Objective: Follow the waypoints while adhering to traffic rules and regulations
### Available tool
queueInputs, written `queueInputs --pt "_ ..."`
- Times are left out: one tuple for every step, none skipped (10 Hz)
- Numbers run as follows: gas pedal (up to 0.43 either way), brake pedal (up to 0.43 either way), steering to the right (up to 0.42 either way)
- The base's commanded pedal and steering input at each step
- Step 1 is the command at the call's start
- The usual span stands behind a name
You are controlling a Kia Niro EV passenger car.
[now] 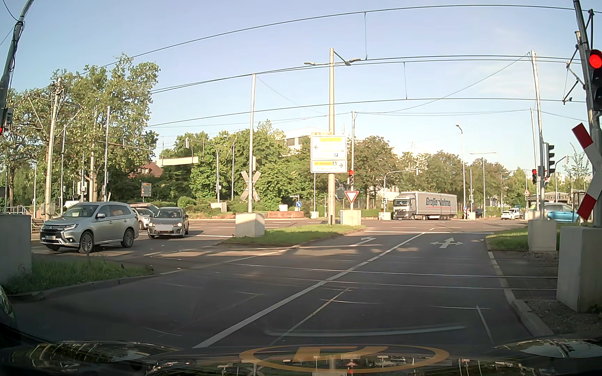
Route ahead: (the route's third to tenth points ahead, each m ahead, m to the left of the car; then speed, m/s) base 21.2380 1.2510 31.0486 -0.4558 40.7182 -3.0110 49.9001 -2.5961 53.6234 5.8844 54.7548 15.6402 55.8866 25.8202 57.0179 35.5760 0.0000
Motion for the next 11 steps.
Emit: queueInputs --pt "0.0 0.293 0.248" --pt "0.0 0.293 0.248" --pt "0.0 0.293 0.248" --pt "0.0 0.293 0.248" --pt "0.0 0.293 0.248" --pt "0.0 0.293 0.248" --pt "0.0 0.293 0.248" --pt "0.0 0.293 0.248" --pt "0.0 0.293 0.248" --pt "0.0 0.299 0.248" --pt "0.0 0.293 0.248"
